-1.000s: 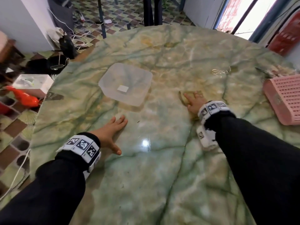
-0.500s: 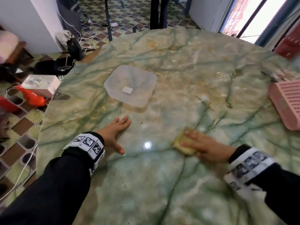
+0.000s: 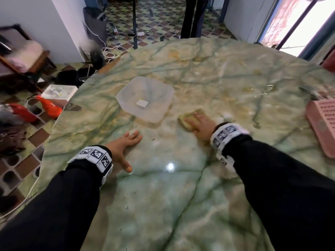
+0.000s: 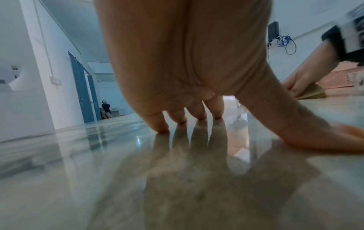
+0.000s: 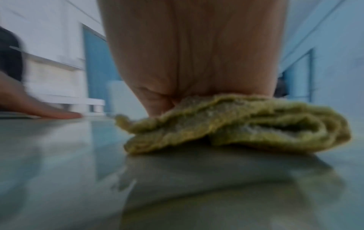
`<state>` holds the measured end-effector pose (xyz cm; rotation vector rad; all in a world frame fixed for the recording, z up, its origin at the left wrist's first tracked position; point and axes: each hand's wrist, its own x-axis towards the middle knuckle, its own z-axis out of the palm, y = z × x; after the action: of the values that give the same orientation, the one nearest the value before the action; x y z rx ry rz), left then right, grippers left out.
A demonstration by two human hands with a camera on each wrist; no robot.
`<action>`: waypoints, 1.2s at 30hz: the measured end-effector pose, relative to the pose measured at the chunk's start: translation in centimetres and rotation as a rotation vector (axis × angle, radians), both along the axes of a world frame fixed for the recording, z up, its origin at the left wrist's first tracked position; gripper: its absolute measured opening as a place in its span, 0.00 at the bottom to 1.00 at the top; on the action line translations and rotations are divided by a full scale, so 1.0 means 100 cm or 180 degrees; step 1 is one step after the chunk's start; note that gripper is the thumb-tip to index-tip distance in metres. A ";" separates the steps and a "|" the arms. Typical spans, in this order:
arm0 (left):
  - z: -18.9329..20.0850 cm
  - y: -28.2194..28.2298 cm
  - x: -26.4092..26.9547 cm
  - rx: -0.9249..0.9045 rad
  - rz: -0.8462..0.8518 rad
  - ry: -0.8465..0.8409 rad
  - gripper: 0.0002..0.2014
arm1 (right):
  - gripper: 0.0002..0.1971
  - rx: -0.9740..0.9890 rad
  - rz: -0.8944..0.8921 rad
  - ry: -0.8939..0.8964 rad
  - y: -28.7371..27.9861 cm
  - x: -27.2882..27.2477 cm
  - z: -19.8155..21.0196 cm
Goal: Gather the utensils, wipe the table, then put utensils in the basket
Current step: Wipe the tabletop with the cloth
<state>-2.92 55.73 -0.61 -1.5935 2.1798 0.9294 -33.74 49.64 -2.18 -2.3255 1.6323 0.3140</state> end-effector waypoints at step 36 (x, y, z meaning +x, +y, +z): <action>0.011 0.016 0.127 -0.0455 -0.1289 -0.0066 0.56 | 0.24 0.0768 -0.0496 -0.0397 0.307 0.149 0.014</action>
<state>9.80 57.33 0.51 -1.1386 2.4700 0.6435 -18.80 80.29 -0.79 -1.9888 1.6066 0.3068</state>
